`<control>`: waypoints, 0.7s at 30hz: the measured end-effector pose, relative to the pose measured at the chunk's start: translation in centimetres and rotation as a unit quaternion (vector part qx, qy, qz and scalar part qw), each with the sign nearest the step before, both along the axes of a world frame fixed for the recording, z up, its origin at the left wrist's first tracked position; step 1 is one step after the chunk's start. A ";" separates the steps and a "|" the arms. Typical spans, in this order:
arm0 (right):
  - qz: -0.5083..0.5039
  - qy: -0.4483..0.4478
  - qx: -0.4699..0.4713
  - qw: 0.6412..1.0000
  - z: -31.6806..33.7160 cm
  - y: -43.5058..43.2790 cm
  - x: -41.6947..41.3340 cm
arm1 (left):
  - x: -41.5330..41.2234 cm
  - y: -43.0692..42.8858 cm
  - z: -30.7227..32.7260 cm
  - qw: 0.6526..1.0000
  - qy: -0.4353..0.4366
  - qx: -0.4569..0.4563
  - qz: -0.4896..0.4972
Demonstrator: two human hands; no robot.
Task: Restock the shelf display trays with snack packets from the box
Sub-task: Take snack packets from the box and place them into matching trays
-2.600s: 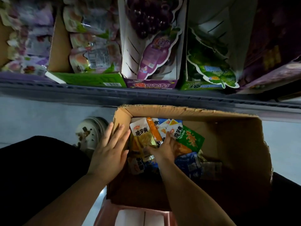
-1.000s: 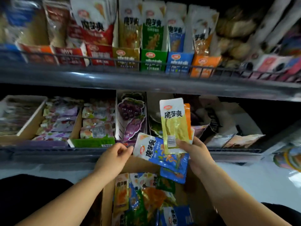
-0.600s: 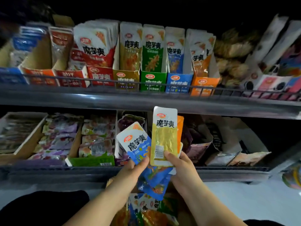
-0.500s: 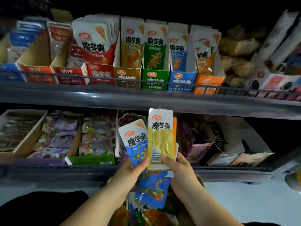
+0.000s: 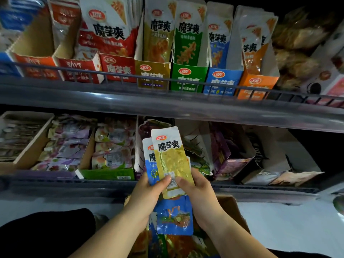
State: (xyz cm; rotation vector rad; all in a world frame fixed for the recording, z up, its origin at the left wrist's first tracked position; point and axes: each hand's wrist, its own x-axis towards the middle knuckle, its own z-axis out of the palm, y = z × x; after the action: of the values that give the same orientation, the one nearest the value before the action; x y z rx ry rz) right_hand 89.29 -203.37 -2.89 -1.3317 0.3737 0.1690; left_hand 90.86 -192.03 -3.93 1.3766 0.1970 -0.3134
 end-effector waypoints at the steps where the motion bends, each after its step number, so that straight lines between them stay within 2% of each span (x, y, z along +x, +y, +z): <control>1: -0.016 -0.006 -0.027 0.999 0.0 0.0 0.2 | 0.1 0.0 -0.1 1.000 -0.008 0.002 0.006; 4: -0.053 -0.007 -0.087 0.995 0.0 -0.3 0.5 | 0.3 0.1 -0.1 0.999 -0.022 0.023 0.009; 7: -0.041 0.007 -0.110 0.993 0.1 -1.0 0.7 | 0.2 0.2 -0.1 0.999 -0.034 0.030 0.004; 16: -0.031 0.000 -0.121 0.992 -0.1 -1.5 0.8 | 0.1 0.5 0.1 0.999 0.007 -0.018 0.025; 21: -0.090 -0.025 -0.100 0.991 0.3 -1.6 0.9 | 0.3 0.8 0.3 0.999 0.010 -0.028 0.019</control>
State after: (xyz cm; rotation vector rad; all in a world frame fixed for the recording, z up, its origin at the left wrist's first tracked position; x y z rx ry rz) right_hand 90.23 -204.93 -2.55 -1.4887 0.4754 -0.0535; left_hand 91.15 -191.26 -3.64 1.3137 0.2287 -0.2998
